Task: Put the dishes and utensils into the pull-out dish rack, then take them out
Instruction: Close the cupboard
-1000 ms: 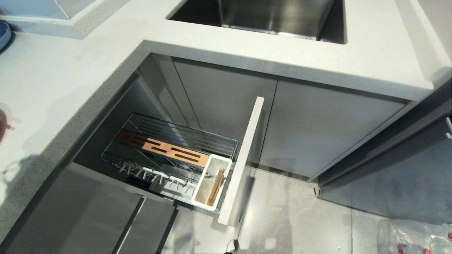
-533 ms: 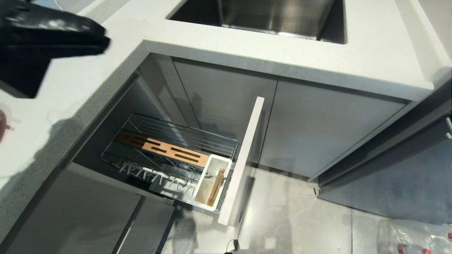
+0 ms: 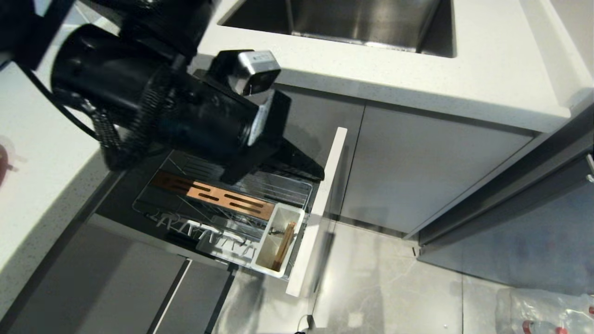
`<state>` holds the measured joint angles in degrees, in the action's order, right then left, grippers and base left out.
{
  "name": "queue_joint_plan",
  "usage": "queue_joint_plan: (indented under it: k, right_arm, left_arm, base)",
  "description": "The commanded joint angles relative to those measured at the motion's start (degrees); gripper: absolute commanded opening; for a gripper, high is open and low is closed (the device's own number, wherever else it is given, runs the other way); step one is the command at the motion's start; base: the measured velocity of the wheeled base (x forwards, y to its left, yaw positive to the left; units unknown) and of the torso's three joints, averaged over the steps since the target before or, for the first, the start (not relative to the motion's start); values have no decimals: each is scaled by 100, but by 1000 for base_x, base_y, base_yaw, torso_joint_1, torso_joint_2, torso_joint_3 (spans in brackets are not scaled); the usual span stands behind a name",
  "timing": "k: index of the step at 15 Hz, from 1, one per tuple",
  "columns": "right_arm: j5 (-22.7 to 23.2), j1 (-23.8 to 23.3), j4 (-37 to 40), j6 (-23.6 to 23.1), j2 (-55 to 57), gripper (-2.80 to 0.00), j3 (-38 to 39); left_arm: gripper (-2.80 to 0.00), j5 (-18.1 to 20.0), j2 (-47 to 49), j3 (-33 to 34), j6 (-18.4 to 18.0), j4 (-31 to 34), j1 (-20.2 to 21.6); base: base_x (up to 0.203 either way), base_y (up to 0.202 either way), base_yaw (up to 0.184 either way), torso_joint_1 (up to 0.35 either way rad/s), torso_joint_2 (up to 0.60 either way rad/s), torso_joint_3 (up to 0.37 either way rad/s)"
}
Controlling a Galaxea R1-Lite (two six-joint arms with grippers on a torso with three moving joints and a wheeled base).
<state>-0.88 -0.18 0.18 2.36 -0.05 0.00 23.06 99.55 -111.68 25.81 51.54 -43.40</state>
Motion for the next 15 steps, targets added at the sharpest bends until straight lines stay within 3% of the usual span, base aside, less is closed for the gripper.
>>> queue_joint_plan:
  k: [1, 7, 11, 15]
  right_arm:
    - [0, 1, -1, 1, 5, -280, 9]
    - [0, 1, -1, 1, 5, -280, 9]
    - [0, 5, -1, 1, 5, -280, 9]
    - [0, 1, -1, 1, 5, -280, 9]
  left_arm:
    - [-280, -550, 451, -12, 28, 38, -311]
    - [-280, -1994, 1159, -12, 525, -171, -878]
    - [-280, -2469, 1416, -12, 574, -226, -1019]
    - [-280, -3254, 1497, -12, 574, -244, -1022]
  base:
    - [0, 0, 0, 0, 0, 0]
    - [0, 0, 0, 0, 0, 0]
    - [0, 0, 0, 0, 0, 0]
    - [0, 0, 0, 0, 0, 0]
